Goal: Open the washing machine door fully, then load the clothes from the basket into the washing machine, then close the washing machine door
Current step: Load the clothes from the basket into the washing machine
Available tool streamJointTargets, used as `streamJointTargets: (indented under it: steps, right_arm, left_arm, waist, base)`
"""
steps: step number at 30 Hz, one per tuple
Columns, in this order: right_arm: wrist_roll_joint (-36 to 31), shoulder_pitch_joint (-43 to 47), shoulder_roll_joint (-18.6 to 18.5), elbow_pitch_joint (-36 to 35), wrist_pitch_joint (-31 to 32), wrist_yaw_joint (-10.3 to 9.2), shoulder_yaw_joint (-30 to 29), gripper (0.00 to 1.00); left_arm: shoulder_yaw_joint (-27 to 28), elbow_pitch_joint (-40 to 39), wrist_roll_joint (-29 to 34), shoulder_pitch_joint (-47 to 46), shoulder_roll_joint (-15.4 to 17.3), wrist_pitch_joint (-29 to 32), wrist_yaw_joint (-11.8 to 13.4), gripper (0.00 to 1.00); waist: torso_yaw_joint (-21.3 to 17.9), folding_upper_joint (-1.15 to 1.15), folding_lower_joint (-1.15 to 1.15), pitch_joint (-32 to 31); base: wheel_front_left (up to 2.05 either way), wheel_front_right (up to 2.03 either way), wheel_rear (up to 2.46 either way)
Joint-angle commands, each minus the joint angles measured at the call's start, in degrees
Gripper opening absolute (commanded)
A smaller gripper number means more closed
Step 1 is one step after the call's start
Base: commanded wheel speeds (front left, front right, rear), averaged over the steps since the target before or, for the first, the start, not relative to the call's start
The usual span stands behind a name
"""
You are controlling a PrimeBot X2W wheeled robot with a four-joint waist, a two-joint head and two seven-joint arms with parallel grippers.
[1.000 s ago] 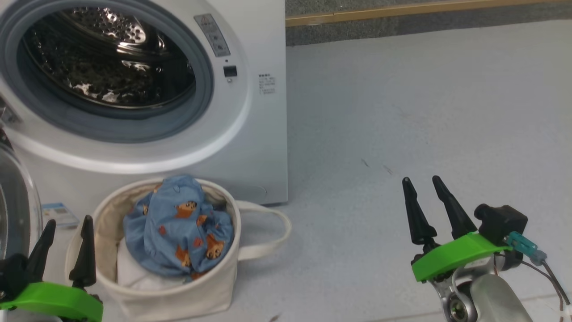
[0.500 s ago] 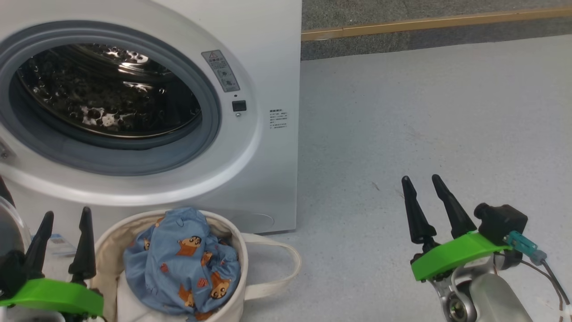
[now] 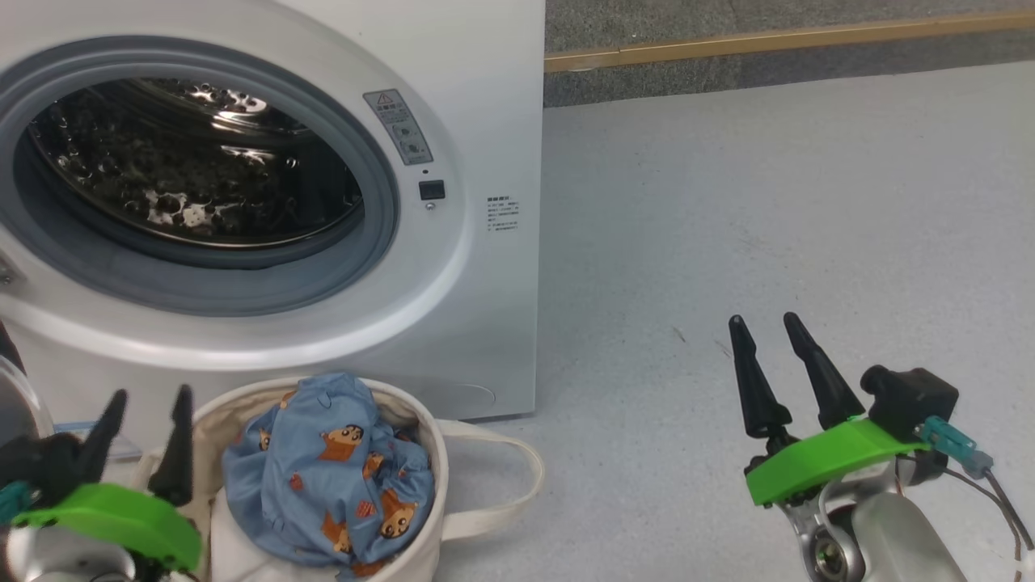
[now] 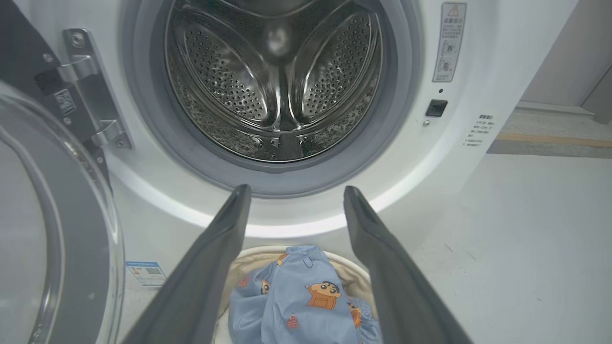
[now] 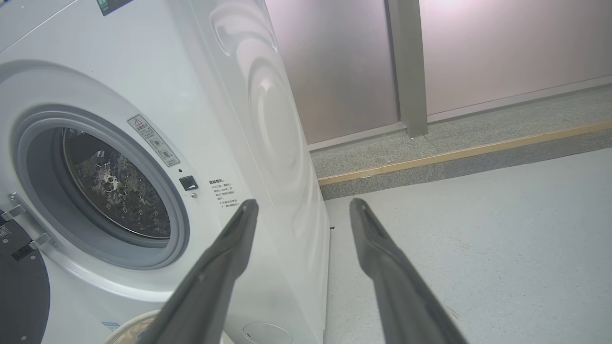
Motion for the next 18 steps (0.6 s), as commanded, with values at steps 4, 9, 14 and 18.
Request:
streamJointTargets:
  steps: [4,9,14,18]
  right_arm:
    - [-0.5,-1.6,0.2,-2.8,0.1,0.06,0.8,1.00]
    - [-1.1,-2.4,0.4,-4.2,0.3,0.06,0.6,1.00]
    - [-2.2,-3.2,0.5,-6.4,0.4,0.06,0.0,1.00]
    - [-3.1,-4.0,0.6,-8.9,0.4,0.06,-0.8,1.00]
  left_arm:
    - [-1.2,2.0,-1.3,-6.4,2.2,6.2,-2.0,1.00]
    - [-4.6,9.9,-2.0,-10.0,1.2,10.4,-3.8,1.00]
    - [-6.1,20.1,-6.3,-14.4,-1.4,12.5,-6.2,1.00]
    - [-7.4,27.5,-8.9,-18.6,-2.4,11.9,-7.1,1.00]
  waist:
    - [-0.3,0.00,0.00,1.2]
    - [-1.3,0.00,0.00,4.2]
    - [-2.4,0.00,0.00,8.7]
    - [-3.1,0.00,0.00,13.4]
  base:
    - [0.00,0.00,0.00]
    - [0.00,0.00,0.00]
    - [0.00,0.00,0.00]
    - [0.00,0.00,0.00]
